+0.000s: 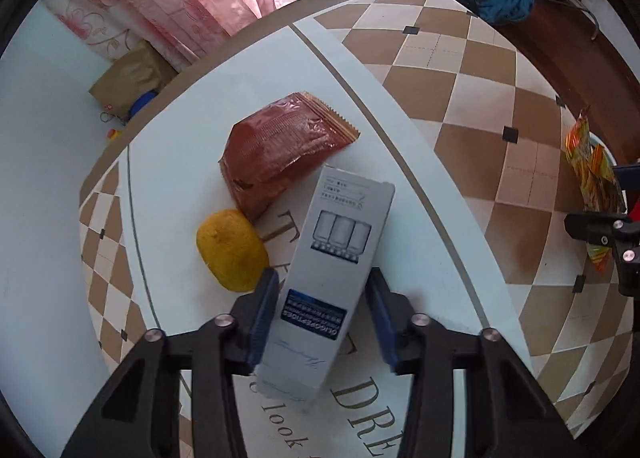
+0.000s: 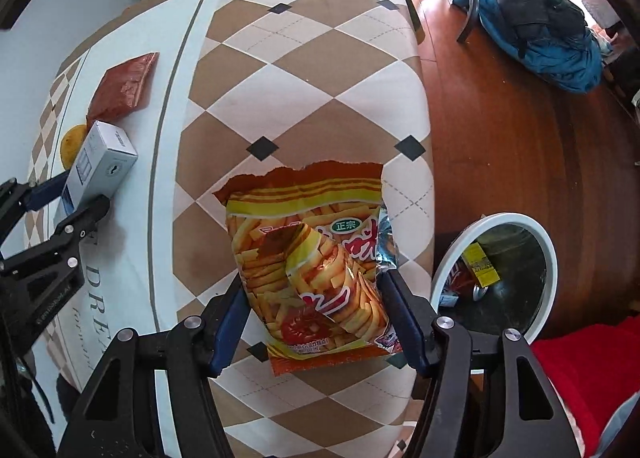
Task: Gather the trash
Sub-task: 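Grasp the orange snack bag with the right tool while the left tool grasps the white box, then carry the snack bag and white box with both tools to the bin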
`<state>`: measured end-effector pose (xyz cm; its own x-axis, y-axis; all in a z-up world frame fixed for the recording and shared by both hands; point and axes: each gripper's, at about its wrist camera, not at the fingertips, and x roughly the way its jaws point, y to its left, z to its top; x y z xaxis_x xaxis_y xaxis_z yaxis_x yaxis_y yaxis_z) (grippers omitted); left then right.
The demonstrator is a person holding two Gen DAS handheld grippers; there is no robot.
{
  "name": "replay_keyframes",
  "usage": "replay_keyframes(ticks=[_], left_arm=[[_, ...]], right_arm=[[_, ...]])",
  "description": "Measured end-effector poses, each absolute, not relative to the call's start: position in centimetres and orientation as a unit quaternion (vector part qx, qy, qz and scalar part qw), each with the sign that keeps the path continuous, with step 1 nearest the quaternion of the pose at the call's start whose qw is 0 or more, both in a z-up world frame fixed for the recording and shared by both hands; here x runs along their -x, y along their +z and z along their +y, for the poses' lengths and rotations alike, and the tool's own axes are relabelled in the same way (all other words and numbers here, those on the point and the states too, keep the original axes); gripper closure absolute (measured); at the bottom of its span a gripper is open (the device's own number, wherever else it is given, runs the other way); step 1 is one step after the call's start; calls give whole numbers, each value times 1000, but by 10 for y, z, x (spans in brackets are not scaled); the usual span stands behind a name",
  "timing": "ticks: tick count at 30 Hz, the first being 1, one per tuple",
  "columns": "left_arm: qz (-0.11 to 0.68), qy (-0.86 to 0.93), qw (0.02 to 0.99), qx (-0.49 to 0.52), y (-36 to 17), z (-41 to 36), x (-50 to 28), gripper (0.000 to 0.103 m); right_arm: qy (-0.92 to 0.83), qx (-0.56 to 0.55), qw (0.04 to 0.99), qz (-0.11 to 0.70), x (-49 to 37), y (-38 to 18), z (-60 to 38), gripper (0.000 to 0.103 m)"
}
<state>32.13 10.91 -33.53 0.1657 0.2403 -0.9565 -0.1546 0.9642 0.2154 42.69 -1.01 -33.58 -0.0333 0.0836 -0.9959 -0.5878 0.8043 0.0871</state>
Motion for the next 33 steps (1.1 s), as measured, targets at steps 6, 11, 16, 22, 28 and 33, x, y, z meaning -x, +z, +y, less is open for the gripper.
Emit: replay_keyframes(ticks=[6, 11, 16, 22, 28, 33], left_arm=[[619, 159, 769, -17, -324, 102, -302, 69], [597, 221, 771, 4, -296, 101, -276, 70], [571, 263, 776, 53, -278, 103, -251, 70], [542, 278, 789, 80, -251, 82, -225, 70], [516, 269, 810, 74, -216, 56, -225, 70], [500, 257, 823, 78, -197, 37, -232, 70]], right_arm=[[267, 172, 675, 667, -426, -334, -16, 40], [281, 150, 687, 654, -416, -314, -18, 40], [304, 106, 695, 643, -395, -287, -28, 46], [326, 63, 715, 615, -379, -241, -49, 50], [350, 27, 714, 606, -377, -216, -71, 76], [355, -24, 727, 588, -380, -198, -103, 82]])
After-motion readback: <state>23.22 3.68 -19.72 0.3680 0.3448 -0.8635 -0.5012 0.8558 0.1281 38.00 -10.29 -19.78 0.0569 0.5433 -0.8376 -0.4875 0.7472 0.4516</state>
